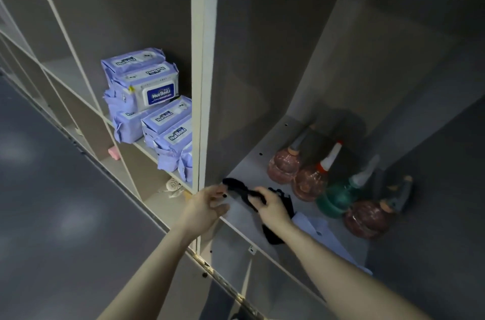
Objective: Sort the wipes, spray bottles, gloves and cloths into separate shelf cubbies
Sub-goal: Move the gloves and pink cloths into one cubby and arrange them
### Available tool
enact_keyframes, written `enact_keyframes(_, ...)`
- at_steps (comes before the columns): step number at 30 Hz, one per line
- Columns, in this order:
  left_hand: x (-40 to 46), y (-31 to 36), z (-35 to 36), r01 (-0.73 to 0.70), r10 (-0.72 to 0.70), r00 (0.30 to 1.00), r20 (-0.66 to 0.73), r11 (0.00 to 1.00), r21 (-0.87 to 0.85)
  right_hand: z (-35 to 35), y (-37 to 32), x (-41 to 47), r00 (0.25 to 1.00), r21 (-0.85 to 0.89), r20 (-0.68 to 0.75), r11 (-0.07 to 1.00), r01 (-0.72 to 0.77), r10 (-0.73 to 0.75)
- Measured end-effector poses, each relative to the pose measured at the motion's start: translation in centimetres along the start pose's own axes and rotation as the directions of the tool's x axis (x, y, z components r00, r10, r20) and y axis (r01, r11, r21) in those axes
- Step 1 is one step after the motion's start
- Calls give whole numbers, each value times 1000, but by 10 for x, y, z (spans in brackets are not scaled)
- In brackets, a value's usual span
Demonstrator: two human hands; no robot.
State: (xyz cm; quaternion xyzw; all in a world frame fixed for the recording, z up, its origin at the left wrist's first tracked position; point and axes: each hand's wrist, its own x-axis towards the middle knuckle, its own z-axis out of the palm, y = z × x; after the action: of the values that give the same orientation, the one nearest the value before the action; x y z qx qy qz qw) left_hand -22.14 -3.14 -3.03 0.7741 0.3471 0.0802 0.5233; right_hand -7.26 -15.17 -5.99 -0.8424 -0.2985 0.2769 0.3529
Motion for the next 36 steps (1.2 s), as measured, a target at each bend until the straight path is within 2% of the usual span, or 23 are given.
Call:
enact_keyframes(2,3,11,0,-99,97,994,43,993,67,-27,-19,-1,992,167,122,984,-60,40)
enact_keyframes(5,2,29,-3,-156,139,981,135,980,123,-61,-44,-17,955,369,295,926,-84,-31)
enact_keyframes(7,-3,41,-6,-111,128,963,236,990,-85,-77,-57,-28,941,397,331,914,-79,-62)
enact_keyframes(9,-13,55,-6,-11,128,940,316,938,-347,-88,-66,-36,960,430,267,902,-39,-85)
enact_keyframes(10,-17,60,-5,15,127,941,312,910,-415,-91,-68,-39,970,481,230,876,-38,-84)
enact_keyframes(11,-22,65,-4,20,124,952,280,887,-462,-93,-68,-42,972,570,219,819,-59,-83)
enact_keyframes(13,-29,68,-3,26,101,975,200,835,-549,-96,-67,-50,953,786,279,599,-155,-119)
enact_keyframes(14,-32,69,-3,35,90,979,181,806,-590,-96,-67,-55,941,851,301,488,-193,-153)
enact_keyframes(15,-33,68,-3,47,79,982,172,777,-628,-96,-64,-58,935,877,303,439,-198,-183)
enact_keyframes(16,-35,68,-2,60,73,982,172,748,-661,-95,-64,-63,935,878,290,444,-176,-203)
enact_keyframes(19,-38,64,0,62,88,981,171,697,-715,-90,-62,-72,943,825,249,558,-88,-220)
enact_keyframes(22,-43,66,2,66,101,978,180,673,-737,-88,-67,-76,974,824,173,564,-61,-148)
enact_keyframes(24,-48,71,6,-15,58,998,39,722,-691,-87,-71,-78,992,856,80,517,-20,-94)
enact_keyframes(26,-53,74,14,-143,79,987,-141,835,-531,-83,-72,-79,999,862,1,506,17,-36)
enact_keyframes(27,-56,77,19,-168,116,984,-135,848,-503,-79,-73,-82,1000,857,-5,515,17,-25)
enact_keyframes(28,-61,83,23,-153,134,988,-76,821,-550,-73,-75,-85,999,853,12,522,7,-32)
enact_keyframes(30,-64,92,29,-52,125,990,59,732,-679,-63,-78,-90,991,837,84,548,-13,-105)
enact_keyframes(31,-60,92,30,-22,92,994,58,695,-719,-61,-78,-92,981,827,104,563,4,-161)
enact_keyframes(33,-51,91,26,34,-56,998,0,604,-796,-64,-71,-87,981,805,36,587,85,-192)
enact_keyframes(34,-46,88,23,67,-143,990,-18,566,-822,-66,-63,-81,988,775,-41,619,124,-147)
enact_keyframes(36,-36,80,16,125,-258,966,-37,582,-804,-64,-34,-62,986,639,-169,761,117,-10)
